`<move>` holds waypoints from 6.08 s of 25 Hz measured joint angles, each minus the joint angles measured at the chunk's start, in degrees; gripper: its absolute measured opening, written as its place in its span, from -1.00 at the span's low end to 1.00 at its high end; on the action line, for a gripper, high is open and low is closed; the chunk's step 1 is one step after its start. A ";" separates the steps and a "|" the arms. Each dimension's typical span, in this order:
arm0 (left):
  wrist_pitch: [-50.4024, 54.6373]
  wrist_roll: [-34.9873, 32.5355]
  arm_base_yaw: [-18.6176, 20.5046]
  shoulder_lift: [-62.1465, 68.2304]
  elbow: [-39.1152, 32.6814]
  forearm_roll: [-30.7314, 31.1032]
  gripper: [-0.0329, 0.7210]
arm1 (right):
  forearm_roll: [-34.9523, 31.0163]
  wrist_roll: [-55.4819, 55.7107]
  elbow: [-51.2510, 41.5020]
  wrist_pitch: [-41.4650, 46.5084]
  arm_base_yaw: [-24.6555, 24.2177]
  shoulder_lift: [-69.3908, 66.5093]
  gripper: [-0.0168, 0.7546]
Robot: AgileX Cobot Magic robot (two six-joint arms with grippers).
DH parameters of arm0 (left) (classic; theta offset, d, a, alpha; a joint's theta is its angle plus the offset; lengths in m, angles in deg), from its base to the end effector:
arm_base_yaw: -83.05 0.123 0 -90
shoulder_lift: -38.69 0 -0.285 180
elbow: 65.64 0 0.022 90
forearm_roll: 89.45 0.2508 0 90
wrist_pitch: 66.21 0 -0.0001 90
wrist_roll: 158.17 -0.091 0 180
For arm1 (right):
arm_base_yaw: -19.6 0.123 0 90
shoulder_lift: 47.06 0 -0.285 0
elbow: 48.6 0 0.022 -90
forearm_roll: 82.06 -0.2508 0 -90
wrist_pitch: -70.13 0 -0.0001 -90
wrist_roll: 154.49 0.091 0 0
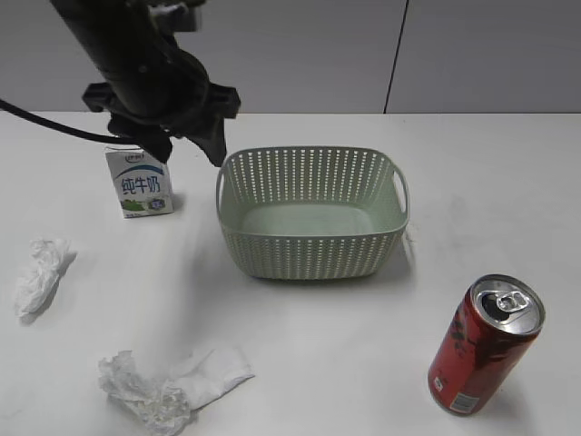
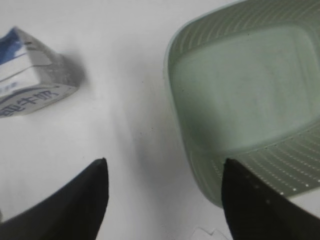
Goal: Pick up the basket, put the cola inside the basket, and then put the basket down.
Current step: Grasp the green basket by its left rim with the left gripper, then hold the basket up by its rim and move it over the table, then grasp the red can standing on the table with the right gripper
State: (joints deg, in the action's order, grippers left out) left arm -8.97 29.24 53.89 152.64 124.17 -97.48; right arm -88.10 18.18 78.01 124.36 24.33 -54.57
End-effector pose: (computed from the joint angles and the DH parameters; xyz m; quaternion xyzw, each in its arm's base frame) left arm 0.3383 -0.2010 0.2580 0.1584 0.9720 -0.1116 0.1331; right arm 0.0074 0.0084 0.2631 -0.0855 0.8385 0.0404 0.5367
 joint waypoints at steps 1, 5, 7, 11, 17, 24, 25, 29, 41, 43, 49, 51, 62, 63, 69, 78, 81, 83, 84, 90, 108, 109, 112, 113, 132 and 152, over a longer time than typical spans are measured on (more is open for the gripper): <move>0.02 0.76 -0.80 1.49 0.94 0.61 0.51 | 0.00 0.00 0.00 0.00 0.00 0.00 0.56; 0.13 2.64 -1.98 7.52 3.50 1.78 0.50 | 0.00 0.00 0.00 0.00 0.00 0.00 0.56; -0.22 3.29 -2.02 9.96 3.96 1.90 0.50 | 0.00 0.00 0.00 0.00 0.00 0.00 0.56; -2.10 5.95 -2.02 13.31 4.01 2.48 0.50 | 0.00 0.00 0.00 0.00 0.00 0.00 0.56; -3.32 10.80 -2.02 17.07 4.47 2.65 0.43 | 0.00 0.00 0.00 0.00 0.00 0.00 0.56; -4.33 11.39 -2.02 18.16 4.47 1.93 -0.18 | 0.00 0.00 0.00 0.00 0.00 0.00 0.56; -4.46 11.39 -2.02 18.16 4.47 1.51 -0.35 | 0.00 0.00 0.00 0.00 0.00 0.00 0.56; -4.57 11.56 -2.02 18.06 4.52 0.13 -0.89 | 0.00 0.00 0.00 0.00 0.00 0.00 0.56; 4.26 11.58 -1.62 9.37 4.52 -0.33 -0.92 | 0.00 0.00 0.00 0.00 0.00 0.00 0.56; 6.23 11.58 -1.62 7.30 3.94 0.03 -0.92 | -0.06 -0.07 0.00 0.00 0.00 0.00 0.56; 1.28 10.39 -2.01 -0.90 -8.91 0.03 -0.92 | -1.17 -0.01 0.00 0.00 0.00 0.00 0.56; -1.34 9.78 -1.89 -4.30 -14.68 -0.01 -0.92 | -2.74 -0.02 0.00 0.00 0.00 0.00 0.56; -7.80 11.17 -1.17 -11.93 -23.65 -1.07 -0.92 | -8.44 -2.43 7.43 0.35 0.00 -15.28 0.56; -8.48 11.17 -1.17 -11.93 -23.65 -1.45 -0.92 | -8.97 -2.85 9.46 0.65 0.00 -18.26 0.56; -9.84 11.17 -1.17 -11.93 -23.65 -2.26 -0.92 | -17.36 -5.06 19.88 1.63 0.00 -40.61 0.54; -10.41 11.17 -1.17 -11.93 -23.65 -2.31 -0.92 | -26.15 -13.27 29.78 1.70 0.00 -73.54 0.19; -10.41 11.17 -1.17 -11.93 -23.65 -2.31 -0.92 | -26.28 -13.45 32.09 3.46 0.00 -83.09 0.16; -10.41 11.17 -1.17 -11.93 -23.65 -2.31 -0.92 | -26.28 -13.47 32.76 4.29 0.00 -88.95 0.15; -10.41 11.17 -1.17 -11.93 -23.65 -2.31 -0.92 | -26.28 -13.47 32.90 4.48 0.00 -91.56 0.15; -10.18 11.17 -1.17 -11.93 -23.65 -2.31 -0.92 | -25.78 -13.47 33.00 4.61 0.00 -99.06 0.15; -9.76 11.17 -1.17 -11.93 -23.65 -2.43 -0.92 | -12.20 -8.93 38.29 13.34 0.00 -77.46 0.60; -9.64 11.17 -1.17 -11.93 -23.65 -2.43 -0.92 | -10.54 -8.32 38.01 13.42 0.00 -74.34 0.60; -9.54 11.17 -1.17 -11.93 -23.65 -2.47 -0.92 | -7.98 -7.62 36.32 13.48 0.00 -66.65 0.58; -9.54 11.17 -1.17 -11.93 -23.65 -2.47 -0.92 | -7.63 -7.54 35.52 13.32 0.00 -64.43 0.58; -9.82 11.17 -1.17 -11.93 -23.65 -2.49 -0.92 | -2.49 -5.77 1.80 -3.38 0.00 -9.65 0.58; -9.60 11.17 -1.23 -10.35 -23.69 -2.19 -0.92 | -0.01 -3.40 0.18 -0.09 0.00 -0.63 0.62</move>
State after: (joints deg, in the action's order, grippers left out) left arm -18.57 40.41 52.66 142.29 100.48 -99.67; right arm -88.11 14.78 78.19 124.26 24.33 -55.20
